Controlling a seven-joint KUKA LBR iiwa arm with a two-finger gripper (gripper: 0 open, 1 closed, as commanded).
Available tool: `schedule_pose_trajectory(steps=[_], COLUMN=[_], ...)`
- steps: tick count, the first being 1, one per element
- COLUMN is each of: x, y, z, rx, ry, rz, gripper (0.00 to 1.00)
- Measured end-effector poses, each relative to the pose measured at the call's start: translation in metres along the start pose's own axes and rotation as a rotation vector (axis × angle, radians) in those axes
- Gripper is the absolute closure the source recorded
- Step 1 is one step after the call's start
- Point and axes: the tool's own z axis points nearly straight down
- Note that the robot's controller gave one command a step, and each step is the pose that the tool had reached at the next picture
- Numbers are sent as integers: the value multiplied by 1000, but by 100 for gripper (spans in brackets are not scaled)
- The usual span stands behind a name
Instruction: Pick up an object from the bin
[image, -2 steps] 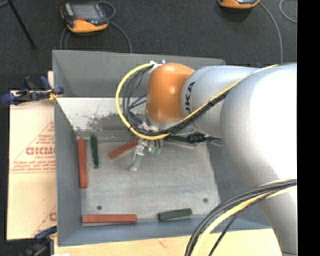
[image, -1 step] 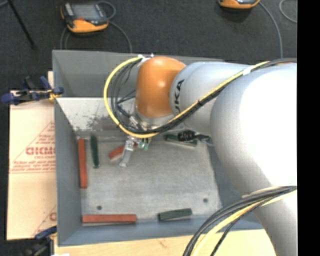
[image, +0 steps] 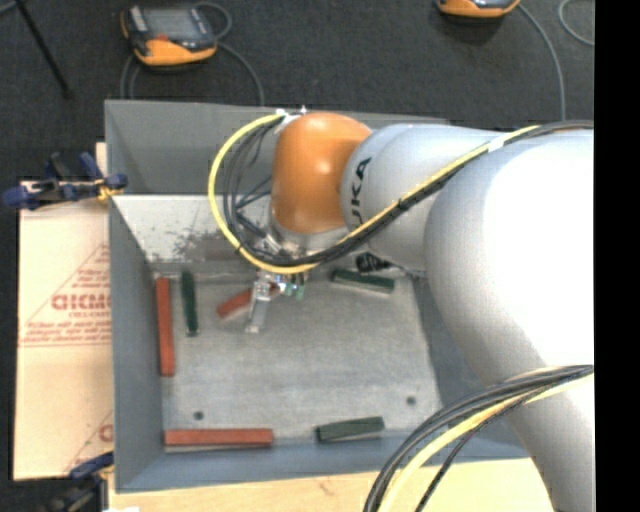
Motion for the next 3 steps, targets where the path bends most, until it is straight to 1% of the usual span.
schedule_pose_trajectory(steps=[1, 2, 3], x=[-2, -6, -6], y=[-1, 8, 8], z=[11, 17, 17], rx=[0, -2, -3], ry=[5, -3, -2], rz=[133, -474, -472], gripper=[0, 100, 100])
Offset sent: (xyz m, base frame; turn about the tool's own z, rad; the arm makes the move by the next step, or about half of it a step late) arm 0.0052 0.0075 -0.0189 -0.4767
